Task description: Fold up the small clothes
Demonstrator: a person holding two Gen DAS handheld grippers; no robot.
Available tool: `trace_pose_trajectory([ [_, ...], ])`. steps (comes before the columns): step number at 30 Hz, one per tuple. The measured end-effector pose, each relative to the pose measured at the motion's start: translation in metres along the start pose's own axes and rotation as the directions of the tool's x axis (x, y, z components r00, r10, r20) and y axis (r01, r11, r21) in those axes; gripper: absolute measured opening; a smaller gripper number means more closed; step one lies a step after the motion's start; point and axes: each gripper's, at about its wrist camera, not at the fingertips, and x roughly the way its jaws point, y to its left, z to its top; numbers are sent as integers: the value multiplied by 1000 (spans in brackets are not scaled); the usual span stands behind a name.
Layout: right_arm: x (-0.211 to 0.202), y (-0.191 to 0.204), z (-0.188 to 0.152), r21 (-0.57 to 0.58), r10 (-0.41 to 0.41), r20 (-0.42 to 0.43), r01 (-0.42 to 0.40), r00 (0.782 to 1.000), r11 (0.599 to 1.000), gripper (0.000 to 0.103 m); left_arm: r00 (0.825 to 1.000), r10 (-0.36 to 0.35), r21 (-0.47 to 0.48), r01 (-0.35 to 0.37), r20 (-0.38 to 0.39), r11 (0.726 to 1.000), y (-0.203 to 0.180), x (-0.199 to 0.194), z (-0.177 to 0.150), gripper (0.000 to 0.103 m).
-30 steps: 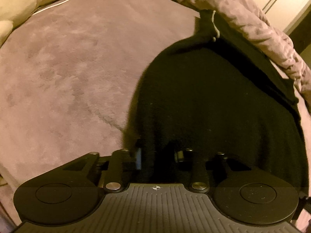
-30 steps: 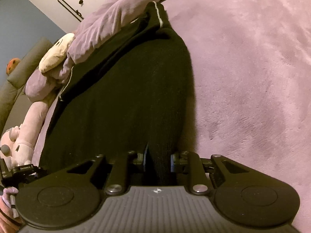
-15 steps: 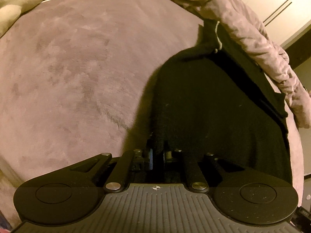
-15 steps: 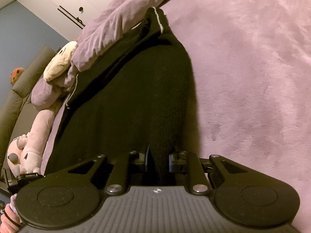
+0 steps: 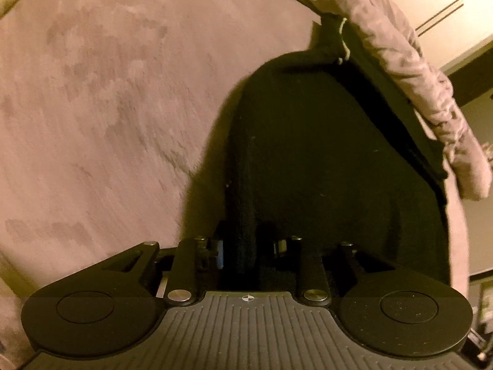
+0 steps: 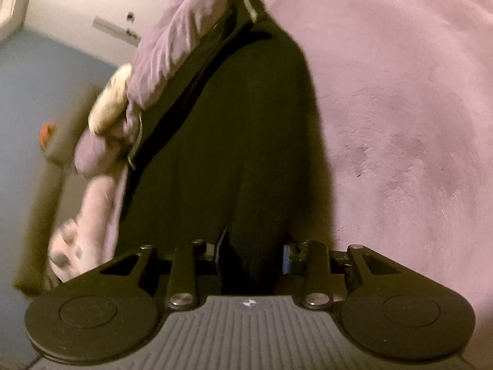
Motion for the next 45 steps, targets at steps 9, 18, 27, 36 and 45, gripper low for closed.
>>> trace_pose_trajectory([
  [9, -1, -22, 1, 193, 132, 109, -151, 985, 969, 24, 998, -68, -110, 68, -2, 992, 12, 1, -3, 20],
  [18, 12, -10, 5, 123, 78, 79, -87, 994, 989, 20, 999, -37, -48, 38, 24, 998, -2, 0, -1, 13],
  [27, 25, 12, 37, 11, 81, -40, -81, 996, 997, 18, 999, -49, 15, 49, -18, 999, -32, 3, 29, 12],
  [36, 38, 45, 100, 132, 73, -73, -63, 995, 989, 17, 997, -60, -90, 56, -42, 994, -79, 9, 88, 12],
  [45, 53, 67, 168, 267, 45, 16, -48, 999, 963, 17, 997, -74, -166, 76, 22, 983, -122, 24, 160, 12],
])
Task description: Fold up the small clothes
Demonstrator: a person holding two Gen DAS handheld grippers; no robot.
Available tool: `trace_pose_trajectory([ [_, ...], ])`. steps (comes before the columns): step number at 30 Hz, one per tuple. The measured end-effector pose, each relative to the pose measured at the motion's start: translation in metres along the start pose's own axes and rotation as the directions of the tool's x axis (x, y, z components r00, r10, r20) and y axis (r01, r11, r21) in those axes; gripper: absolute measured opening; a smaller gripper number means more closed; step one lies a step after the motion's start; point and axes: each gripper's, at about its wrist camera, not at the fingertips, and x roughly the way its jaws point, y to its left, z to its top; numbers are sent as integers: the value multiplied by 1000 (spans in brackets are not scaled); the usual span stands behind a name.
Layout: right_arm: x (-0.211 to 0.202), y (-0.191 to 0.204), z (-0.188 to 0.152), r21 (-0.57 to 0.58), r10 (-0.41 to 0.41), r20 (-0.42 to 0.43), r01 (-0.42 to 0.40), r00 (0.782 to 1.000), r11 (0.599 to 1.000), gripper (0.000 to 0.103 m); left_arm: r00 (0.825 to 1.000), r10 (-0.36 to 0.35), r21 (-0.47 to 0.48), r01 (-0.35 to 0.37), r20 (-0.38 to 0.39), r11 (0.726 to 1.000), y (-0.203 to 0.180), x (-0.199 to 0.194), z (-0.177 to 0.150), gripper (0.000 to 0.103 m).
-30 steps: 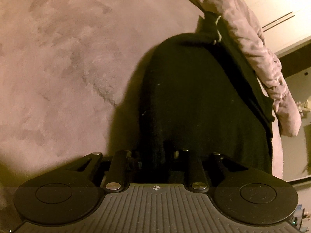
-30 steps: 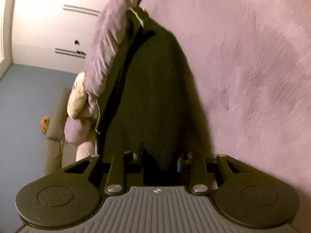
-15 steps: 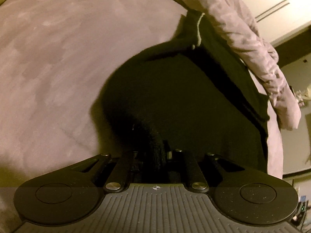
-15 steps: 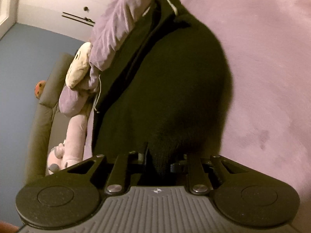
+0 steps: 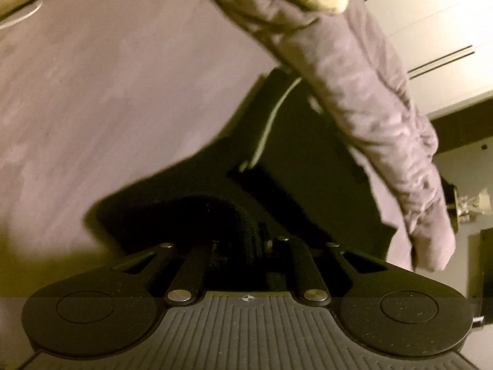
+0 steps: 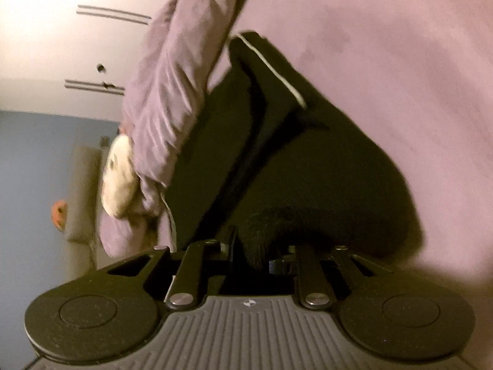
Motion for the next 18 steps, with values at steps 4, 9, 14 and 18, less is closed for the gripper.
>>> trace_pose_trajectory([
  [4, 23, 7, 31, -2, 3, 31, -3, 1000, 1000, 17, 999, 1, -3, -1, 41, 1000, -13, 22, 24, 12],
  [9, 53, 12, 69, -2, -18, 72, 18, 997, 1000, 17, 998, -3, -14, 4, 68, 1000, -30, 52, 60, 12],
  [14, 71, 32, 106, -39, -7, 148, 13, 989, 999, 17, 995, -7, 79, -1, 102, 997, -67, 72, 102, 12],
  [18, 95, 47, 138, -69, -43, 180, 56, 983, 996, 17, 993, -8, 117, -6, 119, 993, -91, 94, 131, 12],
])
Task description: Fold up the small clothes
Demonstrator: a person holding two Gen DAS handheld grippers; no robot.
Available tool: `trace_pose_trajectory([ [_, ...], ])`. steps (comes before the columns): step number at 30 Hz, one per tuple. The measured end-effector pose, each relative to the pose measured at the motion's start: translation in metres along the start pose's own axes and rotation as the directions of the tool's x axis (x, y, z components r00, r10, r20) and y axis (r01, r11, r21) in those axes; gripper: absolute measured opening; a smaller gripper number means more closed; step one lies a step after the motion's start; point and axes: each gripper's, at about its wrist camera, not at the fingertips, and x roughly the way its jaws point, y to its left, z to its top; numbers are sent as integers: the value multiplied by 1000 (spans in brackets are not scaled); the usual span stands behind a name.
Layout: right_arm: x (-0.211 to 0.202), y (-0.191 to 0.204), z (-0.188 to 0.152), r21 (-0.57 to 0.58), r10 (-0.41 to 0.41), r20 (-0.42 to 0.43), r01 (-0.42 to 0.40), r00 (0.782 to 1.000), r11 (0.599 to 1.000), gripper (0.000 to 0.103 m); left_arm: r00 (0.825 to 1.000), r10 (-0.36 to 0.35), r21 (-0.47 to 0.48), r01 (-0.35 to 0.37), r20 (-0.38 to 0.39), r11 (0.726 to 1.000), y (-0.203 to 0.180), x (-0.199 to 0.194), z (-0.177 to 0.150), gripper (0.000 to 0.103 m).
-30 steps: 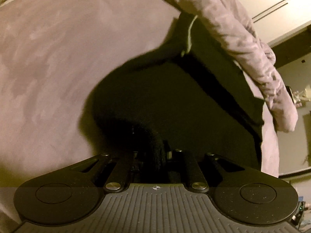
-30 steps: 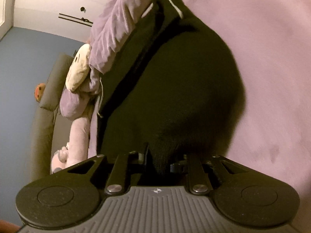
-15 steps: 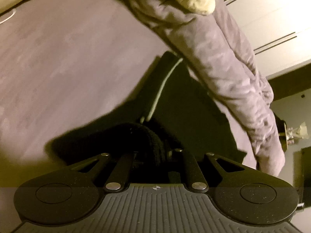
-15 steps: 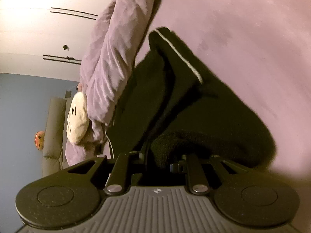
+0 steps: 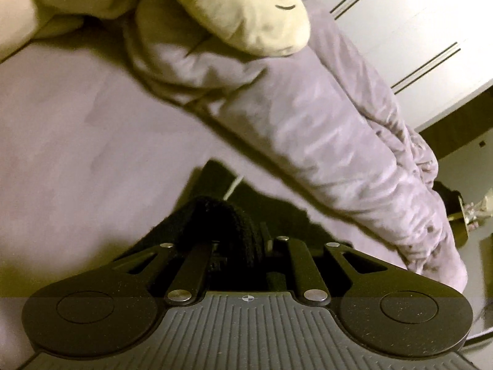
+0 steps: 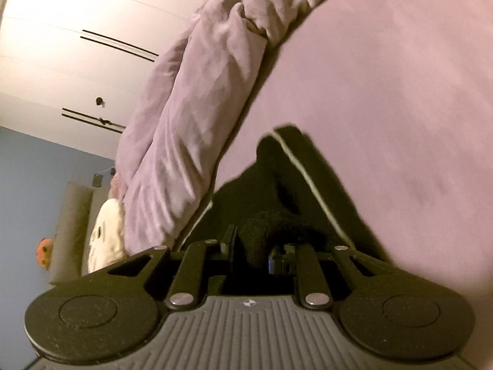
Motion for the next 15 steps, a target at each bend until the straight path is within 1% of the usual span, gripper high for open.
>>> trace_pose_trajectory([
  [2, 14, 3, 10, 8, -9, 21, 9, 1000, 1000, 17, 1000, -16, -35, 17, 8, 999, -2, 11, 10, 12],
  [4, 29, 1, 17, 43, -32, 32, 31, 999, 999, 18, 1000, 19, -67, -19, -3, 998, 0, 27, 16, 13],
  [6, 43, -8, 24, 100, -47, 19, 45, 999, 994, 22, 997, 66, -101, -69, -34, 993, 8, 44, 19, 13],
  [7, 51, -12, 26, 121, -55, 11, 53, 998, 991, 22, 996, 79, -103, -83, -45, 991, 12, 50, 19, 13],
  [9, 58, -14, 27, 110, -66, 16, 64, 998, 992, 22, 995, 95, -90, -98, -40, 991, 13, 55, 20, 13],
  [11, 60, -7, 30, 64, -67, 32, 65, 997, 996, 21, 997, 74, -58, -75, -20, 995, 10, 53, 21, 13],
  [13, 59, 1, 35, 17, -65, 48, 64, 997, 998, 21, 996, 88, -18, -88, 0, 996, 5, 52, 25, 14],
  [15, 60, 4, 41, 6, -66, 64, 66, 996, 998, 21, 993, 118, -1, -118, 4, 993, 2, 54, 29, 19],
])
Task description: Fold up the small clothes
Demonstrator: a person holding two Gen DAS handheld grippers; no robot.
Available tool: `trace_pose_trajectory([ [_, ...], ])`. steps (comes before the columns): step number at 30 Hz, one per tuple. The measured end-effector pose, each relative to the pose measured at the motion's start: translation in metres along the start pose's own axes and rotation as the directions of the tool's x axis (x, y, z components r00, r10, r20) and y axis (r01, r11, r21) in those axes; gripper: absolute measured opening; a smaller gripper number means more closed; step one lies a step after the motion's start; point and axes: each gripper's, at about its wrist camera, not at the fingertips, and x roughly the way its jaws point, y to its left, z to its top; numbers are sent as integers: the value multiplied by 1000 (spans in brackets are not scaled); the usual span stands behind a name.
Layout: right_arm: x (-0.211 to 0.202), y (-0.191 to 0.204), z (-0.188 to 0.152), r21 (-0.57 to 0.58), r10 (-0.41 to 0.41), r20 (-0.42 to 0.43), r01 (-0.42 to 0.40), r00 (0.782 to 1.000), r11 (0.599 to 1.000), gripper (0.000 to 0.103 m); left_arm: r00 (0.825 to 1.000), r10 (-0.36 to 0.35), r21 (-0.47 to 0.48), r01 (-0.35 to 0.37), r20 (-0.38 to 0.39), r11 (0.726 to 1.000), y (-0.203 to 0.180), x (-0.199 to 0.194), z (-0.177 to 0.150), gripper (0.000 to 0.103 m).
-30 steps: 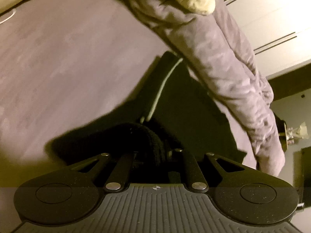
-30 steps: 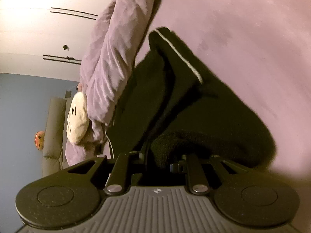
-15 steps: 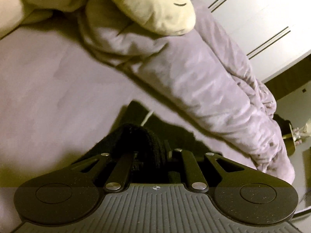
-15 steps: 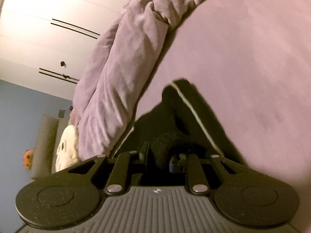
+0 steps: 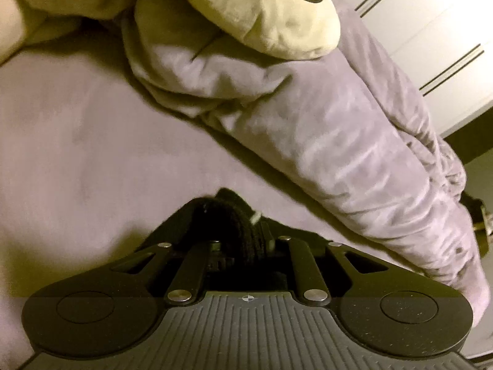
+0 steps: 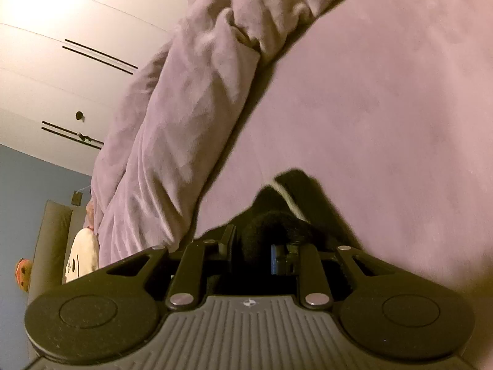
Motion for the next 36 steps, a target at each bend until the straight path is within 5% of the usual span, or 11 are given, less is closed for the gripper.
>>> trace_pose_trajectory([
  [2, 1, 0, 4, -3, -4, 10, 4, 1000, 1000, 23, 1000, -2, 8, 1, 28, 1000, 0, -2, 1, 26],
  [3, 0, -1, 4, 3, 9, 16, -9, 1000, 1000, 34, 999, -3, 26, 1, 48, 1000, -1, -6, 1, 30],
  [5, -6, -2, 2, 16, 56, 31, -57, 998, 998, 64, 995, 19, 66, -25, 94, 998, -2, -16, 0, 70],
  [7, -17, -3, -4, -7, 73, 64, -73, 995, 997, 80, 993, 37, 94, -48, 113, 994, 1, -26, -3, 80],
  [11, -40, -3, -8, -111, 18, 94, -7, 995, 994, 80, 995, 79, 136, -86, 58, 987, 17, -30, -22, 81],
  [21, -27, 16, -33, -450, -196, 83, 212, 977, 868, 78, 991, 119, 245, -102, -54, 964, 45, -4, -72, 81],
  [28, 12, 56, -28, -676, -239, 140, 269, 961, 686, 79, 997, 78, 322, -72, -5, 944, 11, 3, -52, 86],
  [32, 29, 69, -37, -750, -241, 144, 265, 960, 606, 62, 991, 127, 357, -105, -37, 928, -4, 30, -48, 87],
  [36, 43, 71, -41, -763, -293, 172, 315, 941, 564, 17, 990, 135, 351, -114, -36, 929, -10, 45, -47, 73],
])
